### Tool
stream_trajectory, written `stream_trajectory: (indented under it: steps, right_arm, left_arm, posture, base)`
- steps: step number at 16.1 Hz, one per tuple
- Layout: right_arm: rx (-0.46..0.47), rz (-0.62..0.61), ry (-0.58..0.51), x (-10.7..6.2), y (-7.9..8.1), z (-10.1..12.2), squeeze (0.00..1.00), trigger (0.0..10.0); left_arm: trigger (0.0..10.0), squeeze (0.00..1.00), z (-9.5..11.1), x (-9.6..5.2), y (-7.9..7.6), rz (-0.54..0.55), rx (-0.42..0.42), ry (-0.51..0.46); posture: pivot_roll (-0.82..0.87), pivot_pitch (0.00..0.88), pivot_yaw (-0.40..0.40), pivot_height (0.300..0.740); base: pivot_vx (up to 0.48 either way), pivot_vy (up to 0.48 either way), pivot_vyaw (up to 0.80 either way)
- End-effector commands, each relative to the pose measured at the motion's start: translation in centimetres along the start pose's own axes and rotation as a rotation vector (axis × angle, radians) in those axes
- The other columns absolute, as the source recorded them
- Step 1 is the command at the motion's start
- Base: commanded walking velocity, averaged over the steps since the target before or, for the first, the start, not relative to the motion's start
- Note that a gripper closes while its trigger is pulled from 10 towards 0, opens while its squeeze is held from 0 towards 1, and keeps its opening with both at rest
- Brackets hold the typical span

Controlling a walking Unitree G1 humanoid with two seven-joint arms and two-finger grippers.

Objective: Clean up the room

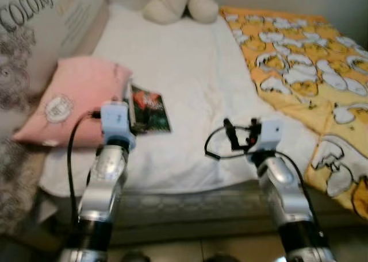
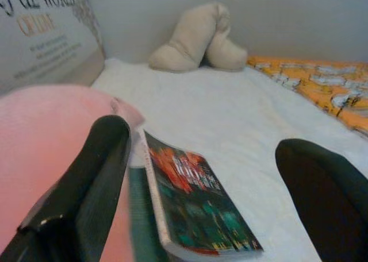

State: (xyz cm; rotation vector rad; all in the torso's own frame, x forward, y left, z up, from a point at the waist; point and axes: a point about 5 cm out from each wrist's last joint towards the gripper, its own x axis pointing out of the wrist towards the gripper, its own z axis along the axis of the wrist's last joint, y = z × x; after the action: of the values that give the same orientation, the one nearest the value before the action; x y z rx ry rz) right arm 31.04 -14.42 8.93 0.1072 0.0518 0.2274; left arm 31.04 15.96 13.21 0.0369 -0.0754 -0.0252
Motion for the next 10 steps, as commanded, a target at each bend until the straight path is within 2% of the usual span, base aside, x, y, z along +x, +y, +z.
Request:
stream_trajectory:
  steps: [1,5,10]
  right_arm:
    - [-0.039,-0.006,-0.042,0.3,-0.3,0.9,0.00,10.0]
    - [-0.036,0.010,-0.041,0.2,-0.4,0.9,0.00,10.0]
    - [-0.045,0.013,-0.047,0.0,-0.6,0.7,0.00,10.0]
  left_arm:
    - [10.0,0.00,0.4,0.0,-0.2,0.002,-0.010,-0.008]
    - [10.0,0.00,0.4,0.3,-0.8,0.011,-0.043,0.005]
    - [10.0,0.00,0.5,1.2,-2.1,-0.039,-0.051,0.012]
  posture:
    - [0.01,0.004,-0.049,0.740]
    - [-0.02,0.000,-0.045,0.740]
    - [-0.06,0.000,-0.037,0.740]
  base:
    - [0.000,0.000,0.00]
    - [0.000,0.000,0.00]
    - [0.480,0.000,0.00]
